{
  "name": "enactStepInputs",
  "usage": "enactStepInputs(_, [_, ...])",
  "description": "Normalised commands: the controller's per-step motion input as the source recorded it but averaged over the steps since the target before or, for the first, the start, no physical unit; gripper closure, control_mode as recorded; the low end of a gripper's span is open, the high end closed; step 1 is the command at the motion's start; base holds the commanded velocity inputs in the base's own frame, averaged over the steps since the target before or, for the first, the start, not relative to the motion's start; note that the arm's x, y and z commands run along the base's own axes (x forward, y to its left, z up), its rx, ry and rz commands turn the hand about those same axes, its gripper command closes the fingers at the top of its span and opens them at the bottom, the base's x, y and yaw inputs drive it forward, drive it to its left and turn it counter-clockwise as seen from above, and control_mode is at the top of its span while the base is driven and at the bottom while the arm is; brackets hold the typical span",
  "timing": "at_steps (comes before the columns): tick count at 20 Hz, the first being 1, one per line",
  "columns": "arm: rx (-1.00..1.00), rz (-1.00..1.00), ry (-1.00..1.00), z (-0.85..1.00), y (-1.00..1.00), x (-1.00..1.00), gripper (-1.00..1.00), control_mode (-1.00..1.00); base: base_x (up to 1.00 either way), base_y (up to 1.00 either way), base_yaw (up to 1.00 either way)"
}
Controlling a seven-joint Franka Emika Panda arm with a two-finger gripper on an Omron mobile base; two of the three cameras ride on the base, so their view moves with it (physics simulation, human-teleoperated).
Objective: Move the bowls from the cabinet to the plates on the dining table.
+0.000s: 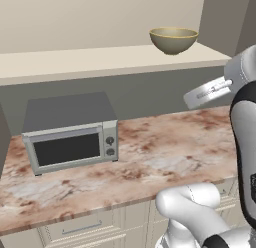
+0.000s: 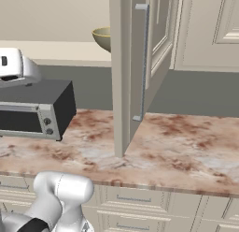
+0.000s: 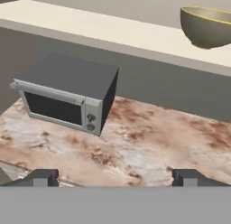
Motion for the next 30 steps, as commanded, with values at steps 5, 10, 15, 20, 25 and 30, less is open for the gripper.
enactStepInputs(5, [0.00,-0.04,0.00,0.52,0.03,0.40,-1.00,-1.00,0.00,0.00,0.00])
enactStepInputs(10, [0.00,0.00,-0.01,0.15,0.01,0.44,-1.00,-1.00,0.00,0.00,0.00])
enactStepInputs(15, [-0.01,-0.01,-0.05,0.11,0.00,0.60,-1.00,-1.00,0.00,0.00,0.00])
enactStepInputs(20, [-0.03,-0.03,-0.05,0.14,0.03,0.52,-1.00,-1.00,0.00,0.00,0.00])
enactStepInputs(25, [-0.07,-0.02,-0.11,0.19,0.07,0.35,-1.00,-1.00,0.00,0.00,0.00])
enactStepInputs(30, [-0.03,-0.01,-0.14,0.05,0.00,0.38,-1.00,-1.00,0.00,0.00,0.00])
